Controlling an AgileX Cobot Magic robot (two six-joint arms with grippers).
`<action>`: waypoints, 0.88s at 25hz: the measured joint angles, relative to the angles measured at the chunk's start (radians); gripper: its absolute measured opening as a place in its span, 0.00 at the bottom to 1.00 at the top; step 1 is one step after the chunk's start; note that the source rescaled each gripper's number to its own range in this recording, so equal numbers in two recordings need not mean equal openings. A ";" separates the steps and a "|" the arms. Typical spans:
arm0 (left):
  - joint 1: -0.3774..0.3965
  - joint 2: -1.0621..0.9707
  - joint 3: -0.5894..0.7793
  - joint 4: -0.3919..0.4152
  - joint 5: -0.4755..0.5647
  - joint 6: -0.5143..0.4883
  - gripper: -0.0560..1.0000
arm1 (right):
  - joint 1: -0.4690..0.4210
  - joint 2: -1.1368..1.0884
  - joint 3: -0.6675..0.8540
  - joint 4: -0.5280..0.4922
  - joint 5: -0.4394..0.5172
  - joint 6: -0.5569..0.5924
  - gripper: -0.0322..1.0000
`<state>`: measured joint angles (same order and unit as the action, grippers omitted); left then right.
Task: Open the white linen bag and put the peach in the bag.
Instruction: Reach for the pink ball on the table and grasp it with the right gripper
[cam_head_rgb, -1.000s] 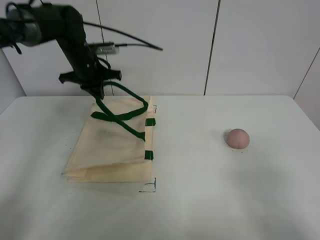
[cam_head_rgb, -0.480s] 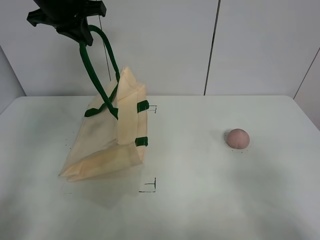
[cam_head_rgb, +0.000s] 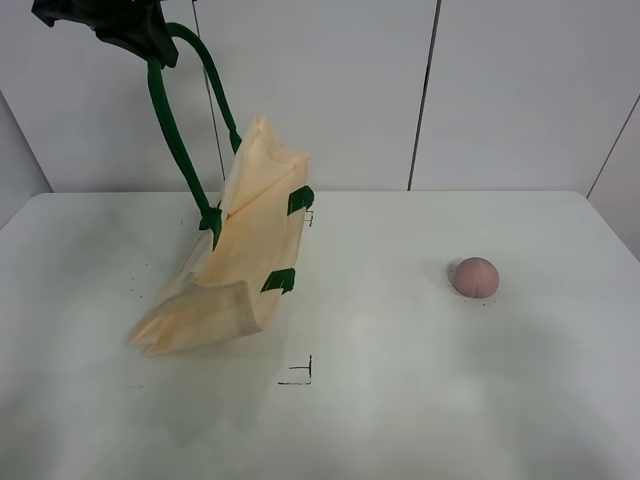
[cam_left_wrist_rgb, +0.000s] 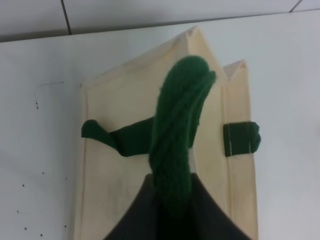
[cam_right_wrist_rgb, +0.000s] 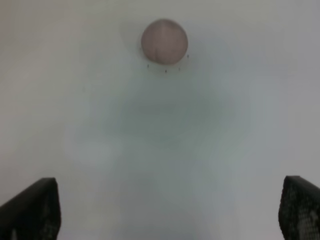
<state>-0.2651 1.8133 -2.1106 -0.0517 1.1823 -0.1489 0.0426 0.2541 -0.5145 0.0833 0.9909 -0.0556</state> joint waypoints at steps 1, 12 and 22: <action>0.000 -0.002 0.000 0.000 0.000 0.000 0.05 | 0.000 0.061 -0.011 0.002 -0.026 0.000 1.00; 0.000 -0.005 0.000 0.000 0.000 0.003 0.05 | 0.000 1.092 -0.446 0.011 -0.188 -0.004 1.00; 0.000 -0.005 0.000 -0.001 0.000 0.007 0.05 | 0.043 1.664 -0.877 0.019 -0.169 -0.052 1.00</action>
<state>-0.2651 1.8088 -2.1106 -0.0525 1.1823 -0.1416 0.0854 1.9179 -1.3919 0.1019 0.8218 -0.1079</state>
